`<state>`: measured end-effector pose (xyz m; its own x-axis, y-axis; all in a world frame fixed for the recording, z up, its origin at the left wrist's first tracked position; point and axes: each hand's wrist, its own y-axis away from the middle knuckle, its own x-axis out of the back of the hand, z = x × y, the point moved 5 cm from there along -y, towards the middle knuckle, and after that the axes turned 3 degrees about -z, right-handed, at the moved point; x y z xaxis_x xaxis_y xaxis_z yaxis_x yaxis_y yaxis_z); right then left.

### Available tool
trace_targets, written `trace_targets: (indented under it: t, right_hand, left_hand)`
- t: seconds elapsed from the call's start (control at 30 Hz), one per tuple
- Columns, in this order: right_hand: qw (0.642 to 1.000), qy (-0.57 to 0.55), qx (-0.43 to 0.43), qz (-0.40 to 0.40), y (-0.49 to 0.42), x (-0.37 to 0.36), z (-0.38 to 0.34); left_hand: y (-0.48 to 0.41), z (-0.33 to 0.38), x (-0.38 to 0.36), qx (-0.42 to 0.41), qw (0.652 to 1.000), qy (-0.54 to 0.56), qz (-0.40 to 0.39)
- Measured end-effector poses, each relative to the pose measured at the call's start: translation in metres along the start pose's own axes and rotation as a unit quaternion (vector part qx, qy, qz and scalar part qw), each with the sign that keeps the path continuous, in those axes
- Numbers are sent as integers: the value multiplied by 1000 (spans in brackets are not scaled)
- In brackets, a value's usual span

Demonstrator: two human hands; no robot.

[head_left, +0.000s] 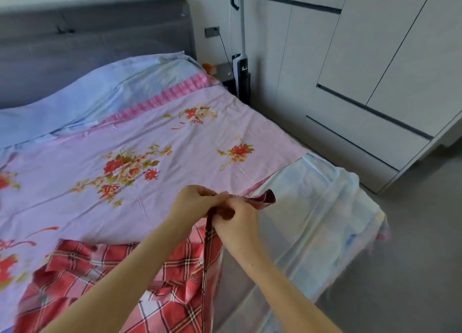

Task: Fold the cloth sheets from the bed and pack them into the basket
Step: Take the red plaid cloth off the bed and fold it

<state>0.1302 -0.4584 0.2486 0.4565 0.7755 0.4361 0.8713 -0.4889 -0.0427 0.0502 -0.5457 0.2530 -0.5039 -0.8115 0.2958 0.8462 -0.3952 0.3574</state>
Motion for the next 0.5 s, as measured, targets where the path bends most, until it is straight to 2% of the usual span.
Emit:
trace_targets:
  t: [0.1, 0.2, 0.23, 0.37, 0.5]
  right_hand:
    - [999, 12, -21, -27, -1, 4, -3]
    - [980, 135, 10, -143, -11, -10, -5]
    - [973, 174, 21, -148, -11, -13, -7]
    - [973, 230, -5, -21, -17, 2, -16]
    - [970, 242, -10, 17, -36, 23, -37]
  left_hand:
    - [17, 3, 22, 8, 999, 32, -19]
    - [34, 25, 37, -48, 999, -7, -14]
    - [41, 38, 42, -76, 997, -22, -3]
    - [58, 104, 73, -177, 981, -53, 64]
    - [75, 179, 124, -261, 944, -77, 186]
